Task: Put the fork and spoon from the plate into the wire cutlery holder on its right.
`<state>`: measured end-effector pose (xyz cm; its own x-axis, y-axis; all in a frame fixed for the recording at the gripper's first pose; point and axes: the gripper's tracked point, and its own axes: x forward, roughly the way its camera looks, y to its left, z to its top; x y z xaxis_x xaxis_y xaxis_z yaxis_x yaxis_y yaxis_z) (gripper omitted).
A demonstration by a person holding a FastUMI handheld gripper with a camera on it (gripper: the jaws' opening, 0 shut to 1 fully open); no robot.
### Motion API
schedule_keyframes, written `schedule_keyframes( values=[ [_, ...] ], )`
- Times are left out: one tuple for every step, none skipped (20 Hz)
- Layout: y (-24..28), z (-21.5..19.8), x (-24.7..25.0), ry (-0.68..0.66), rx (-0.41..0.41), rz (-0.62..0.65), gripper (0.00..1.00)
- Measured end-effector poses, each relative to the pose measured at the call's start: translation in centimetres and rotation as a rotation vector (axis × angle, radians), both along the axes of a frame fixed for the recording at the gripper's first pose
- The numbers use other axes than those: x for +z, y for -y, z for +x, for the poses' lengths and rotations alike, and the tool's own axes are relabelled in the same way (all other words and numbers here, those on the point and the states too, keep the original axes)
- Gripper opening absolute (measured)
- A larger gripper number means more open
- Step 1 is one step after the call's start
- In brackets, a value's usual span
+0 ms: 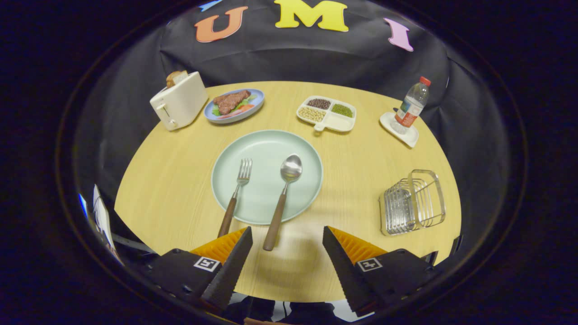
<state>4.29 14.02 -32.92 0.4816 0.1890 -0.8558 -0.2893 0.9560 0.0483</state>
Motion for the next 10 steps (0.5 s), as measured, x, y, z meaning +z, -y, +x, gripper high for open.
schedule_keyframes(
  values=[
    [-0.4,0.1,-0.7,-0.032,-0.007,0.003,0.94],
    [-0.3,0.3,-1.3,-0.059,-0.019,0.002,0.94],
    [-0.3,0.3,-1.9,-0.088,-0.026,-0.010,0.93],
    [-0.3,0.4,-2.3,-0.109,-0.037,-0.020,0.90],
    [-0.3,0.6,-2.8,-0.130,-0.043,-0.030,0.89],
    [-0.3,0.9,-3.1,-0.144,-0.045,-0.035,0.83],
    [-0.3,1.2,-3.3,-0.152,-0.051,-0.044,0.80],
    [-0.4,1.5,-3.6,-0.165,-0.055,-0.046,0.76],
    [-0.5,1.4,-3.7,-0.186,-0.058,-0.045,0.74],
    [-0.4,1.5,-3.9,-0.204,-0.061,-0.058,0.71]
  ],
)
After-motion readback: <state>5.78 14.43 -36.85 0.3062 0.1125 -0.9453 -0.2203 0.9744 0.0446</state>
